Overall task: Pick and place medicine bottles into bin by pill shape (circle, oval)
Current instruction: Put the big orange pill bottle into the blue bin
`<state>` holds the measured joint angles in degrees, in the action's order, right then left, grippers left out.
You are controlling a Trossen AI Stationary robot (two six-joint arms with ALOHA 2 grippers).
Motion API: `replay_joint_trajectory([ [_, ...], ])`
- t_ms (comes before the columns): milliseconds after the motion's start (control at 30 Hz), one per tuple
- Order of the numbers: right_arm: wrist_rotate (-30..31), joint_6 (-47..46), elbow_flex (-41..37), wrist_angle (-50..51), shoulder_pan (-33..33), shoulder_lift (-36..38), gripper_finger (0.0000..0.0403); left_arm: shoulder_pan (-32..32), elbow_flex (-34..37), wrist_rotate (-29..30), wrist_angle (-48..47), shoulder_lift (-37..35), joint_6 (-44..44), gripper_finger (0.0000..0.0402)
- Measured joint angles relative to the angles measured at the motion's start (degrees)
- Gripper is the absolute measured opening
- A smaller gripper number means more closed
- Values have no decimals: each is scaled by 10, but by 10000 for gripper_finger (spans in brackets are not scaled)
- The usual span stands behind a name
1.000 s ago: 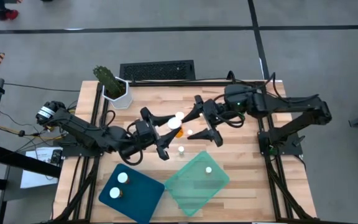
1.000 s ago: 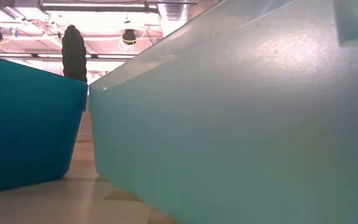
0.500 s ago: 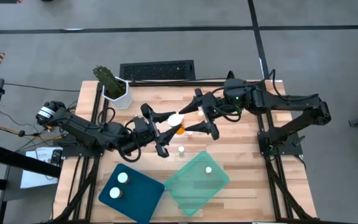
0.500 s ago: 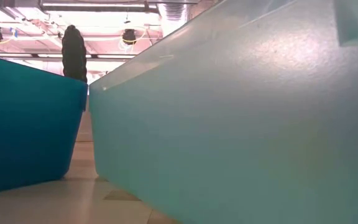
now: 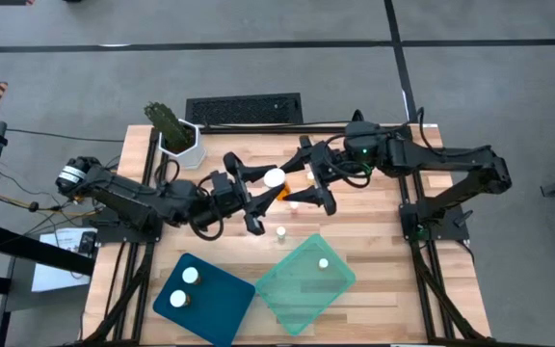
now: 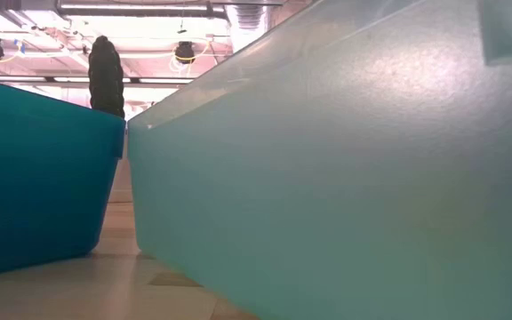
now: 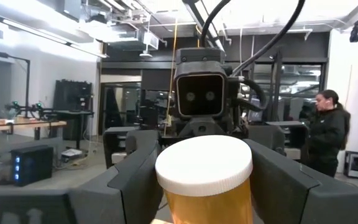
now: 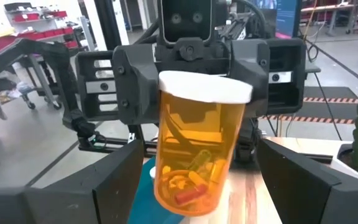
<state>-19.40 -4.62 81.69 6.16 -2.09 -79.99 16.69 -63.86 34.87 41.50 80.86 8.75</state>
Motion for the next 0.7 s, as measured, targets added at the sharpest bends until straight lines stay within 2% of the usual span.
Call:
replay_joint_trajectory([
  [267,0,1,0,-1,-3,0,314,-16,0,-31,0,0,-19,215],
  [700,-2,6,0,-2,-3,0,219,-18,0,-30,0,0,-18,215],
])
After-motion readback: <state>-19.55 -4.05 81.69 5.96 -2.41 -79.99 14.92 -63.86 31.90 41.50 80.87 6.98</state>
